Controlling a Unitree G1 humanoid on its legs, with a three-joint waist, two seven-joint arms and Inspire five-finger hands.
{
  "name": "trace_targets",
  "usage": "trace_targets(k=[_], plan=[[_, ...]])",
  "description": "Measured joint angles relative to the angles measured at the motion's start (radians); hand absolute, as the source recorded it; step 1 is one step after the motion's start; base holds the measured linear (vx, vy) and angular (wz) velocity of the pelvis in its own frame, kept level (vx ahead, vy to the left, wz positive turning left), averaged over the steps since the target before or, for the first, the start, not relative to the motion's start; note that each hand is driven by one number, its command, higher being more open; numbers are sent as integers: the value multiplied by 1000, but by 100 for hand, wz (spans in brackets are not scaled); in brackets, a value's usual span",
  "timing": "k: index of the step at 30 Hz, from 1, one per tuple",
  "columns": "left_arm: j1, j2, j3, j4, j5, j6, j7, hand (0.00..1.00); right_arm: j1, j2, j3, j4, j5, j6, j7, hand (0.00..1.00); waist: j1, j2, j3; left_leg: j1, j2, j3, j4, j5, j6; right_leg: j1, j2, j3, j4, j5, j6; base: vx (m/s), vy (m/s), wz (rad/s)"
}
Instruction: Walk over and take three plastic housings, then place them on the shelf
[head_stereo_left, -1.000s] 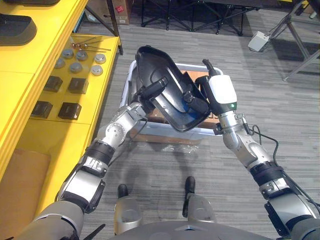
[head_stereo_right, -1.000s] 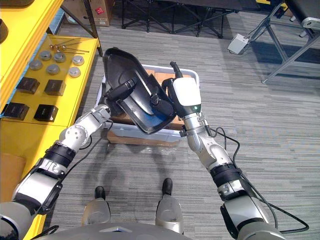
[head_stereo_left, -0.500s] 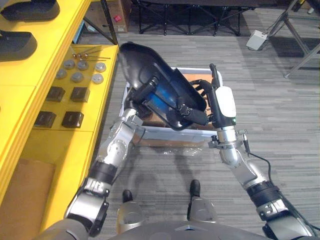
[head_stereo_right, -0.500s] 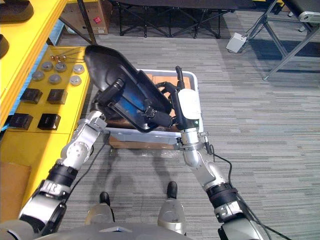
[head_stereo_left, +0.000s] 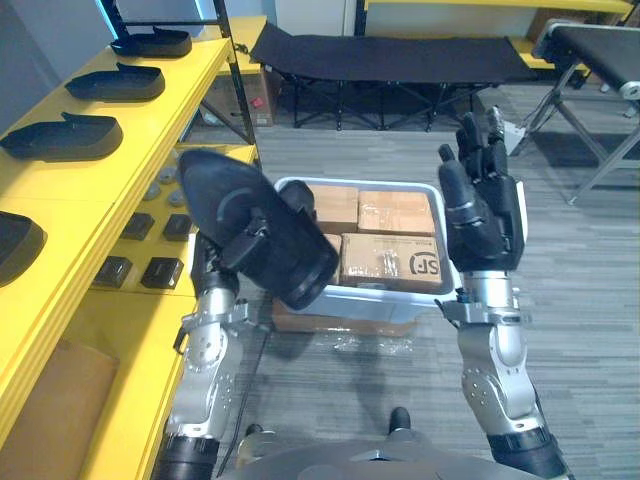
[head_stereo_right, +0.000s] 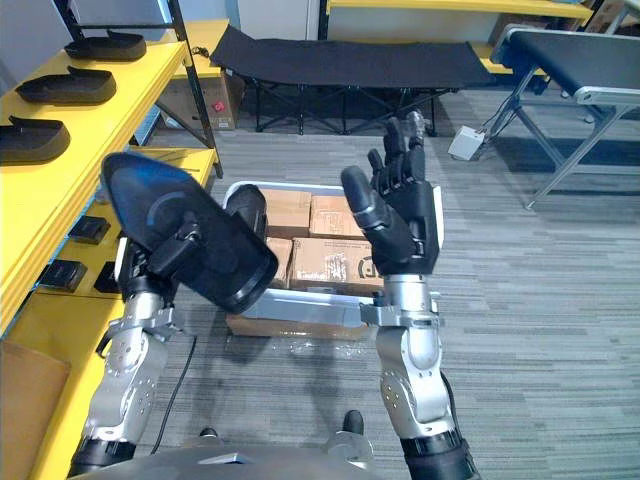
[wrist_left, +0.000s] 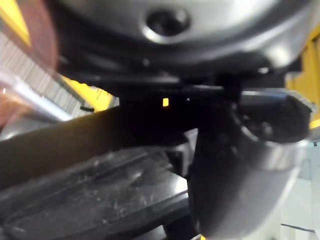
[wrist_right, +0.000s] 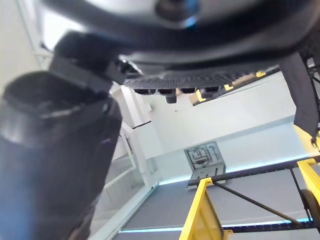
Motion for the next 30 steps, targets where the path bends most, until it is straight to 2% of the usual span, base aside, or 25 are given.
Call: trace_targets(k=[3, 7, 9, 12, 16, 20, 25, 26, 30], plan=[[70, -19, 52, -86, -5, -15, 0, 0, 120, 27, -69, -37, 1, 61, 3, 100, -2, -2, -6, 0, 0, 5, -11, -2, -6, -8, 0, 0, -1, -5, -6, -16, 7, -5], [133, -30, 69, -192, -54, -83, -26, 0, 265, 46, -107, -26, 3, 162, -2, 100, -5, 13, -19, -2, 0, 17, -16, 1, -2, -21, 1, 7, -2, -6, -8, 11, 8, -7], [136, -30, 69, -226, -58, -115, -42, 0, 287, 67, -106, 8, 2, 182, -10, 100, -14, 21, -25, -2, 0, 19, -15, 1, -4, -21, 1, 9, -3, 0, 0, 9, 4, -2], [139, -30, 75, -248, -51, -152, -59, 0, 289, 87, -108, 53, 2, 182, -30, 100, -18, 26, -33, -3, 0, 18, -13, -1, -4, -20, 1, 9, -4, 0, 0, 0, 0, 0], [166, -29, 136, -269, -40, -154, -61, 0, 253, 92, -114, 145, 1, 181, -29, 100, -16, 25, -34, -12, -2, -1, -10, -5, 3, -4, 1, -13, -20, 1, 0, -11, 1, 13], [187, -28, 246, -289, 0, -154, -62, 0, 188, 83, -92, 235, -1, 196, -22, 100, 24, 31, -38, -54, -4, -62, -5, 0, 9, 0, 1, -65, -22, -1, -1, -5, 2, 37], [245, -28, 342, -340, 0, -154, -89, 0, 68, 36, -12, 330, -4, 229, 27, 100, 105, 37, -49, -102, -26, -161, 13, 4, 14, 34, -15, -163, -23, -5, 5, 8, 18, 56], [248, -28, 365, -342, 0, -154, -110, 0, 34, 29, 15, 346, -3, 229, 33, 100, 131, 37, -49, -117, -38, -198, 20, 5, 15, 51, -22, -201, -23, -10, 9, -7, 30, 69], [288, -29, 428, -342, 0, -160, -158, 0, -47, 21, 94, 349, -3, 226, 42, 100, 178, 26, -55, -143, -59, -271, 21, 7, 12, 77, -32, -277, -23, -28, 10, -7, 23, 62]])
